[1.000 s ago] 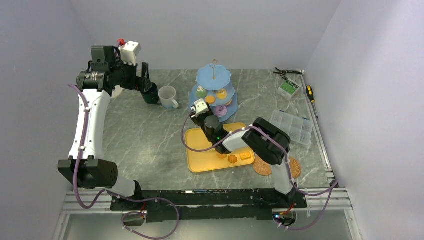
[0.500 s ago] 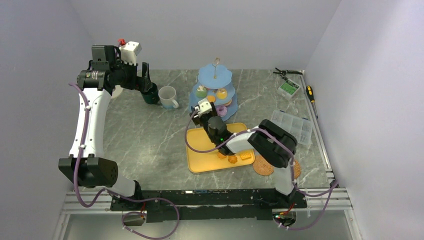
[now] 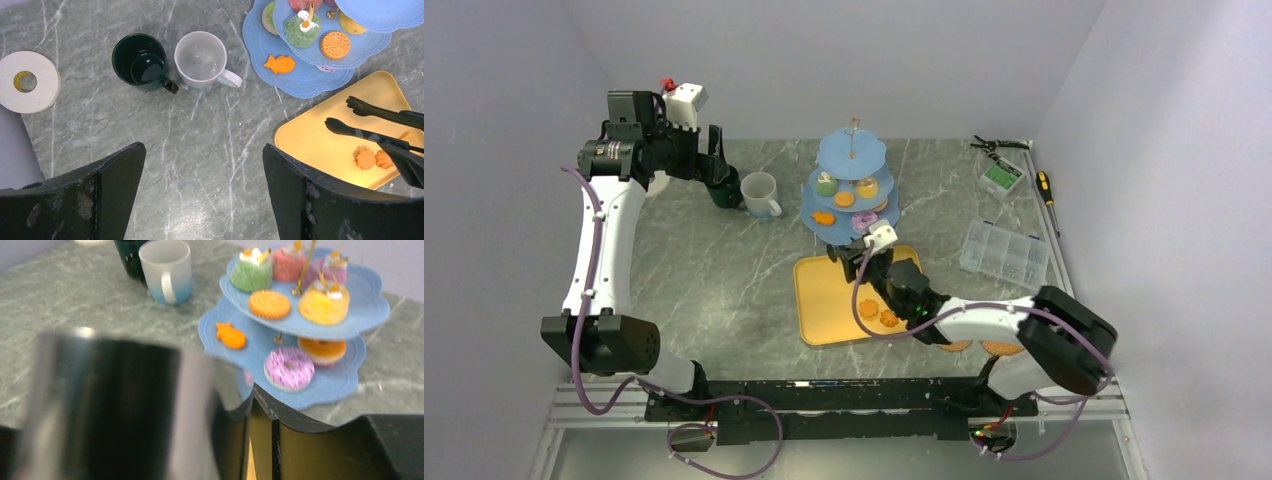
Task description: Serve the afternoon tea
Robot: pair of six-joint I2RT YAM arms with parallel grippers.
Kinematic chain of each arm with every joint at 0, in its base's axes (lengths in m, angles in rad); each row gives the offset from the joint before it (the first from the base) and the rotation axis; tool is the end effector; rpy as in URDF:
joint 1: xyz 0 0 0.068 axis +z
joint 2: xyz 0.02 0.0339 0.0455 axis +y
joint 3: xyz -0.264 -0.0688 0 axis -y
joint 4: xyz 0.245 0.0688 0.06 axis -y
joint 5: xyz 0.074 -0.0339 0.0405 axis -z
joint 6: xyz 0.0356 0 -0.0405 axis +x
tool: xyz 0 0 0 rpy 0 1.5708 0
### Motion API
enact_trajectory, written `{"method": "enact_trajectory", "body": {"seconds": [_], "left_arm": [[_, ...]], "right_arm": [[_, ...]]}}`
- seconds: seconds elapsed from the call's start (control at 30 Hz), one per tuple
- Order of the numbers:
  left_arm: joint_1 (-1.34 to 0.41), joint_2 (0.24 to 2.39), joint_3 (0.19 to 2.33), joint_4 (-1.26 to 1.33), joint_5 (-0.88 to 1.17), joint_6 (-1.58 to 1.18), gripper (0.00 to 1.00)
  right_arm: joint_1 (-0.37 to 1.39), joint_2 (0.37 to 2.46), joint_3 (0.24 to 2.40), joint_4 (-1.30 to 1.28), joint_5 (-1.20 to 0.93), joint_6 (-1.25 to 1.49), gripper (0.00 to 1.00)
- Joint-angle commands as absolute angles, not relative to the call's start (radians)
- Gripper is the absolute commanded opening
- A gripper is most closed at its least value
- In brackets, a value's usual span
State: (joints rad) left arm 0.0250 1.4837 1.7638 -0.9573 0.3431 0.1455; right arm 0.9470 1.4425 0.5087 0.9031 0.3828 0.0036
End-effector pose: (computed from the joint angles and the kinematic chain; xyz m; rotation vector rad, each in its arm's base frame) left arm 0.2999 -0.0045 0.4345 0.3162 2.1947 -0.2913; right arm 0.1785 0.2253 0.2108 -0.4559 1.5505 0.4312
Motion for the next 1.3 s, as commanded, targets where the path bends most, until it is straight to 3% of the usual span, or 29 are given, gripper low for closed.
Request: {"method": "enact_trajectory", "body": {"seconds": [0.0,0.23,0.5,1.07,1.27], "left_arm": [[0.028,1.460,1.786,-0.960,0.374,0.151,0.93],[0.028,1.455,1.776,-0.961,0.385,0.153,0.93],[0.029,1.466,1.790,-0.964,0.387,0.156,0.93],[0.028,1.474,1.798,-0.964,0.390,0.153,0.93],[0.029,1.474,1.799,-0.961,0.386,0.151,0.93]], "right_arm": [[0.954,1.295,0.469,0.678,0.418,0.131,0.60],[0.962,1.096,0.393,0.497,0.395,0.193,0.61],[0.992,1.023,0.423,0.268,0.383,0.229,0.62],[1.030,0.959,0.413,0.177,0.329,0.250,0.63],[1.033,0.964,0.405,0.172,0.327,0.249,0.59]]}}
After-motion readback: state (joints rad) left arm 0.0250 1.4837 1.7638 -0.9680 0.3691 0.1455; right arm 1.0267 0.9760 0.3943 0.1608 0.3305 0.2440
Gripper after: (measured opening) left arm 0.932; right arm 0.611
